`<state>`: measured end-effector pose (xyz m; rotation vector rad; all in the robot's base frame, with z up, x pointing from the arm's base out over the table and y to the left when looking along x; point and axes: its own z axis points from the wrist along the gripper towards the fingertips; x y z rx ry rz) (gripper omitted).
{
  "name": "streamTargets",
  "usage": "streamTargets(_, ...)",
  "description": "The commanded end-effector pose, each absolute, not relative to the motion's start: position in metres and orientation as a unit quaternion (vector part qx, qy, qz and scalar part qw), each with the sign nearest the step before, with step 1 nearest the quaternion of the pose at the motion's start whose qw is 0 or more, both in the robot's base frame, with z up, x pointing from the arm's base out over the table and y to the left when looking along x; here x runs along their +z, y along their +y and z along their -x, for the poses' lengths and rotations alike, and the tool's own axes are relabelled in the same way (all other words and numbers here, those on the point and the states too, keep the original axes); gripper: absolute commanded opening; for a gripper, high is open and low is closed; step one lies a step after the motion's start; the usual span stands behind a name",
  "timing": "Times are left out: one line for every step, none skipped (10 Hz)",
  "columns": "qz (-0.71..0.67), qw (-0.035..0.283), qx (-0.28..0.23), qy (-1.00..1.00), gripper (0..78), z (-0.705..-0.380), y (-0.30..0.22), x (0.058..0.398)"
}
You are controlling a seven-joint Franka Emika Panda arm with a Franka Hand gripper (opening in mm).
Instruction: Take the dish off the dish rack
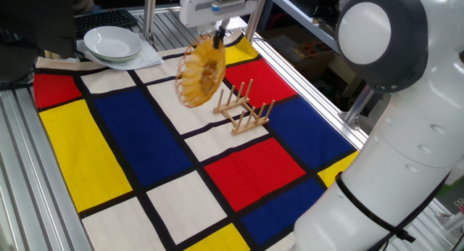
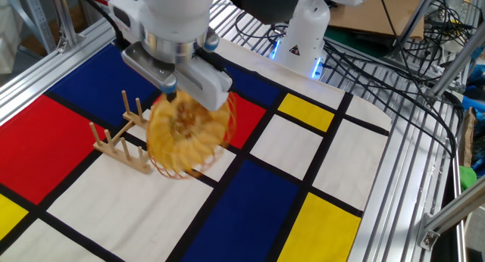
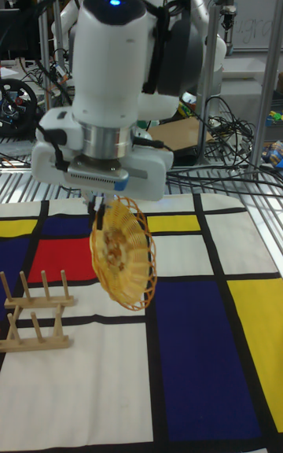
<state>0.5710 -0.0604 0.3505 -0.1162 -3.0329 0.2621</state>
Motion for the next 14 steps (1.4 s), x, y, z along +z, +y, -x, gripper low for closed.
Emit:
streamTargets(0.066,0.031,0.044,-0.996,1.1,-0.572,-0.044,0.327)
streamTargets(0.072,0.030,0.027,-0.997,1.1,-0.572,-0.042,0.323)
streamTargets(0.080,0.026,0.007,-0.996,1.1,-0.571,-0.040,0.318)
streamTargets(0.082,0.019,0.007,-0.996,1.1,-0.570,-0.038,0.312)
streamTargets(0.085,0.012,0.002,-0.996,1.1,-0.569,-0.035,0.305)
streamTargets(0.086,0.009,-0.002,-0.996,1.1,-0.568,-0.033,0.298)
streamTargets(0.087,0.005,-0.008,-0.996,1.1,-0.568,-0.031,0.291)
streamTargets(0.088,0.001,-0.015,-0.996,1.1,-0.567,-0.028,0.282)
streamTargets(0.092,-0.003,-0.029,-0.995,1.1,-0.566,-0.026,0.274)
streamTargets(0.096,-0.005,-0.042,-0.995,1.1,-0.564,-0.025,0.266)
streamTargets(0.098,-0.007,-0.055,-0.994,1.1,-0.563,-0.024,0.260)
streamTargets(0.098,-0.006,-0.061,-0.993,1.1,-0.563,-0.023,0.254)
streamTargets(0.100,-0.008,-0.074,-0.992,1.1,-0.563,-0.020,0.248)
streamTargets(0.101,-0.009,-0.079,-0.992,1.1,-0.563,-0.018,0.244)
